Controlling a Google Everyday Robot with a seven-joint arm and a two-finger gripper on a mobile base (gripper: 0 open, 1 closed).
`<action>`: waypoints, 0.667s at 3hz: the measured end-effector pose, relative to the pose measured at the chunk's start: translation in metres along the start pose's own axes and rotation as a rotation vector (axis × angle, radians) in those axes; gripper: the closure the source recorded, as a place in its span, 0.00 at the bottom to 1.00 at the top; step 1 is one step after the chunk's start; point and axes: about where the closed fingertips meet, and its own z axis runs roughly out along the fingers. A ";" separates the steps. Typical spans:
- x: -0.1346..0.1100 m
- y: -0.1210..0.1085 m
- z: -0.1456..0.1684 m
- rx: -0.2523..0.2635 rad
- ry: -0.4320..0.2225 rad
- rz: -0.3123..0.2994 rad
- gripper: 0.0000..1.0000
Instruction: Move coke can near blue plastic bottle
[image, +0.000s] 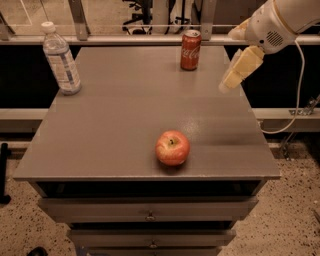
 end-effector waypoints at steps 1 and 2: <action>0.000 0.002 0.000 -0.002 0.004 -0.002 0.00; -0.003 -0.002 0.006 0.030 -0.042 0.027 0.00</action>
Offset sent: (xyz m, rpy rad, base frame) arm 0.0093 0.0055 0.0020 0.0873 -0.0666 -0.0652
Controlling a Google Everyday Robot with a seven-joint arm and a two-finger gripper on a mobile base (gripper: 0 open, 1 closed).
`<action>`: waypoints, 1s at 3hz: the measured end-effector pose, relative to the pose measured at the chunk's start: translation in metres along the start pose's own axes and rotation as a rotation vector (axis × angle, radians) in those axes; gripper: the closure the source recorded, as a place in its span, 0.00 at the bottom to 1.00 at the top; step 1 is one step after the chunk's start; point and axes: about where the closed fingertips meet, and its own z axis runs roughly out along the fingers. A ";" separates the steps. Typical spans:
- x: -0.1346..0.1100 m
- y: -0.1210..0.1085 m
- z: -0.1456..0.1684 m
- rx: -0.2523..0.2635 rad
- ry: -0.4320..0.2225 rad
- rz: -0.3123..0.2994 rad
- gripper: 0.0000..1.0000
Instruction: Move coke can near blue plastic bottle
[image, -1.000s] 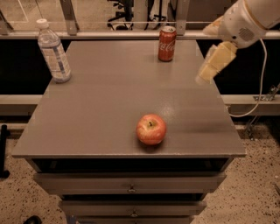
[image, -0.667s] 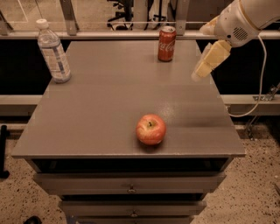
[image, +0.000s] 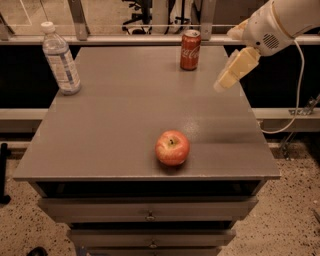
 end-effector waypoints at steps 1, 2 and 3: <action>-0.004 -0.022 0.018 0.068 -0.122 0.075 0.00; -0.012 -0.082 0.051 0.185 -0.273 0.187 0.00; -0.024 -0.151 0.111 0.246 -0.354 0.308 0.00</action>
Offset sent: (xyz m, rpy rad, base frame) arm 0.1745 -0.0033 -0.0198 0.4664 -0.2221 -0.3194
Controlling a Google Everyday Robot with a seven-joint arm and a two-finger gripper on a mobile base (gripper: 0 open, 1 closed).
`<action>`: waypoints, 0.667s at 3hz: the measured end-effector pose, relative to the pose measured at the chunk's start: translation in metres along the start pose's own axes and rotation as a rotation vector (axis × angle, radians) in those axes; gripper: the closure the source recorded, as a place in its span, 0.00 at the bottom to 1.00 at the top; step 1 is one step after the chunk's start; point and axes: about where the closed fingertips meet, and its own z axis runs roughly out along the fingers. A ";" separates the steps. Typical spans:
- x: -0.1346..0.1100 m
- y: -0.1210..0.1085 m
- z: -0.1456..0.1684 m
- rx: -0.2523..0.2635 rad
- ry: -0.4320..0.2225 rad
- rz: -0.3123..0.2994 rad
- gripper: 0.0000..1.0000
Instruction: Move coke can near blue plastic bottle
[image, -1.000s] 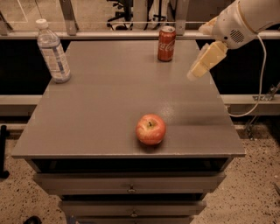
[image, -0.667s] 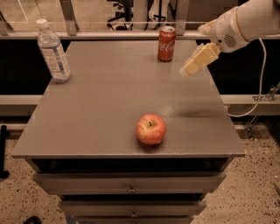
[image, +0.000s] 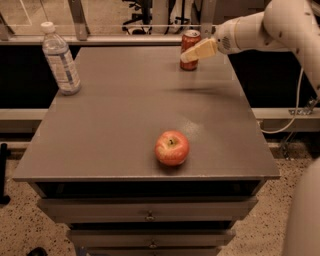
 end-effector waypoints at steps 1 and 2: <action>0.001 -0.021 0.056 0.036 -0.009 0.079 0.00; 0.007 -0.031 0.080 0.057 0.005 0.128 0.00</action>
Offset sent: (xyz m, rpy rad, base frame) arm 0.1038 0.0225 -0.0467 0.0932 0.0864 -0.1674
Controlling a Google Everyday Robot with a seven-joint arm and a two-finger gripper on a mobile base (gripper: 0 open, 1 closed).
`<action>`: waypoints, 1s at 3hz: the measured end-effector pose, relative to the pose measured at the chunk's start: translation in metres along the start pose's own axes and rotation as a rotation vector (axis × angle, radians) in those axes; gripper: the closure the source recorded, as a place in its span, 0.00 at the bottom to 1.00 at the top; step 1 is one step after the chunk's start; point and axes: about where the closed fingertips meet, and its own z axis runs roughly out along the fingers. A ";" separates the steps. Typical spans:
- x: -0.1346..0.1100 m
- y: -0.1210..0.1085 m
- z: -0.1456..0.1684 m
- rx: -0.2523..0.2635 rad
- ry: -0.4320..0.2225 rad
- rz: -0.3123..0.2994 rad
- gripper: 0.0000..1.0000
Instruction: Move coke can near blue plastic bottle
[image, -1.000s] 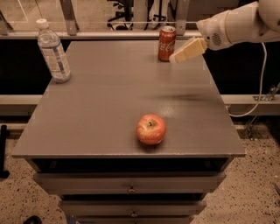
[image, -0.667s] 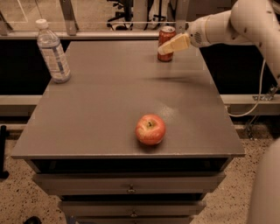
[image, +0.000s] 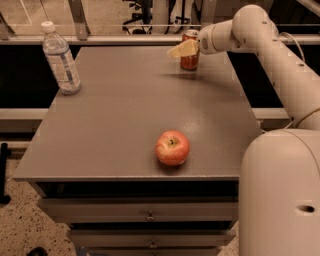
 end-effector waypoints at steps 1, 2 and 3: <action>0.007 -0.007 0.007 0.023 0.008 0.023 0.15; 0.009 -0.009 0.003 0.031 -0.004 0.025 0.38; -0.016 0.018 -0.013 -0.038 -0.067 -0.020 0.69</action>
Offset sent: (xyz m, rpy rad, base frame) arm -0.0071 -0.0193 -0.0010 0.0210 -0.0297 -0.0476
